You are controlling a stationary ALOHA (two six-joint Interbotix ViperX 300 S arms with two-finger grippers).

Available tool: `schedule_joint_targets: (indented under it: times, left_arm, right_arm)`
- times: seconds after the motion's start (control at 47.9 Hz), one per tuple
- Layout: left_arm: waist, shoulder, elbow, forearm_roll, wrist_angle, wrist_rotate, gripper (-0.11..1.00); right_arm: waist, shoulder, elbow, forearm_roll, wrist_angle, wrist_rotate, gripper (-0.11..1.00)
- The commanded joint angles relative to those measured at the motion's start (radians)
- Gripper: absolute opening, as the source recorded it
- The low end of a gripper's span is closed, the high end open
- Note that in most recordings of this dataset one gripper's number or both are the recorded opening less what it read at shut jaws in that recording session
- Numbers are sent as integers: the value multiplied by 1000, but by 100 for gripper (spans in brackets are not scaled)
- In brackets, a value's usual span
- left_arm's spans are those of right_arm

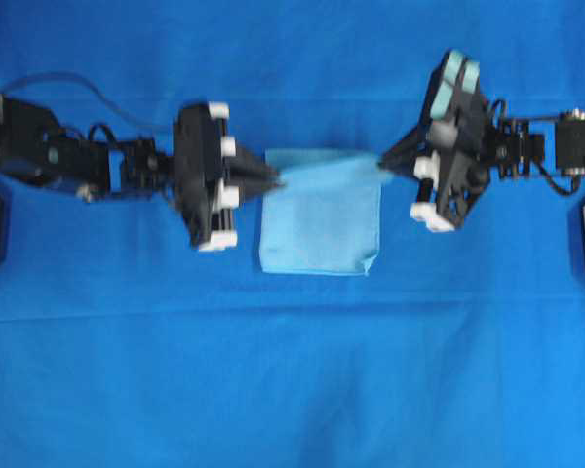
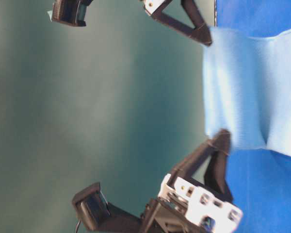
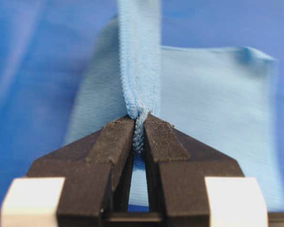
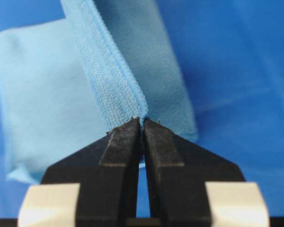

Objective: Fold the light blue towel.
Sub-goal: 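Release the folded towel and lift both grippers away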

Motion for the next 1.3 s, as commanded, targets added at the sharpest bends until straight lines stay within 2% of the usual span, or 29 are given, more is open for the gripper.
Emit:
schedule_joint_targets:
  times: [0.0, 0.313, 0.752, 0.794, 0.919, 0.961, 1.003, 1.191, 1.233, 1.275]
  left_arm:
    - [-43, -11, 12, -3, 8, -2, 4]
    - [-117, 63, 26, -6, 2, -44, 4]
    - [-120, 135, 23, -6, -89, -49, 4]
    - [-118, 135, 23, -5, -89, -49, 4]
    - [-118, 135, 23, -6, -89, -49, 5]
    - [-118, 132, 23, -6, -89, -49, 10]
    - [-118, 130, 23, -6, -89, -49, 22]
    - [-121, 80, 20, -5, -66, -48, 76]
    - [-121, 55, 21, -5, -52, -48, 83]
    - [-121, 28, 23, -6, -34, -48, 84]
  right_arm:
    - [25, 6, 5, 0, 0, 18, 2]
    - [87, 133, 9, 2, -100, 77, 2]
    - [91, 178, 0, 15, -121, 101, 4]
    - [91, 178, 0, 14, -124, 103, 11]
    - [97, 178, -5, 14, -124, 101, 48]
    - [100, 178, -8, 12, -126, 101, 58]
    - [103, 178, -11, 12, -126, 100, 62]
    - [130, 146, -35, 11, -101, 92, 58]
    - [138, 124, -40, 9, -86, 89, 58]
    - [141, 101, -43, 8, -69, 89, 58]
